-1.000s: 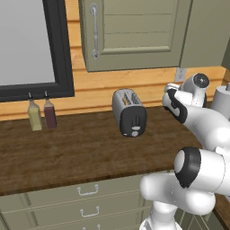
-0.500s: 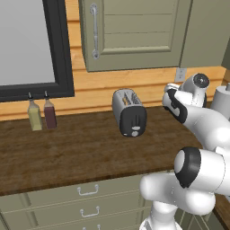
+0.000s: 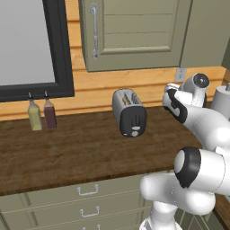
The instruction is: Start the toaster. Once the lever pops up, take the bread to the plate on the dining counter.
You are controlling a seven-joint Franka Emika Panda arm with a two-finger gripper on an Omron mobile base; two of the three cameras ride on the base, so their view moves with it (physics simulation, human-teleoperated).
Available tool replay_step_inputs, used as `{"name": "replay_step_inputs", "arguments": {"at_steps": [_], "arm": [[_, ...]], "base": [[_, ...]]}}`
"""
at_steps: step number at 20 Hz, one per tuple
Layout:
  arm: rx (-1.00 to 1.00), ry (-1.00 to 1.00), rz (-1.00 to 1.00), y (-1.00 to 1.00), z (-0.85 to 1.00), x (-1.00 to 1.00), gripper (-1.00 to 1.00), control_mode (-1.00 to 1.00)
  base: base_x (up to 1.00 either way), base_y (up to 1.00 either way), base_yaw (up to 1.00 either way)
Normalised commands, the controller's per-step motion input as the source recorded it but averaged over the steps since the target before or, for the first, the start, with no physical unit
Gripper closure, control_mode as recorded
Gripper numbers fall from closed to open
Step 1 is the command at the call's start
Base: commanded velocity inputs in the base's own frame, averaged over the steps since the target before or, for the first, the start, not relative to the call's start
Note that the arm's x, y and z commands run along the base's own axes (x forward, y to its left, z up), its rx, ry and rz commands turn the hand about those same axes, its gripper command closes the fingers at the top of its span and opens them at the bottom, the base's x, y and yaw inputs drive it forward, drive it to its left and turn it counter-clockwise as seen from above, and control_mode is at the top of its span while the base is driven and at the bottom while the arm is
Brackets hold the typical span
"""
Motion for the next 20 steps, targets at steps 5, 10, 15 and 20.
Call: {"name": "replay_step_inputs", "arguments": {"at_steps": [5, 10, 15, 20], "arm": [[0.00, 0.00, 0.00, 0.00, 0.00, 0.00, -1.00, -1.00], [0.00, 0.00, 0.00, 0.00, 0.00, 0.00, -1.00, -1.00], [0.00, 0.00, 0.00, 0.00, 0.00, 0.00, -1.00, -1.00], [0.00, 0.00, 0.00, 0.00, 0.00, 0.00, -1.00, -1.00]], "base": [[0.00, 0.00, 0.00], [0.00, 0.00, 0.00], [0.00, 0.00, 0.00], [0.00, 0.00, 0.00]]}}
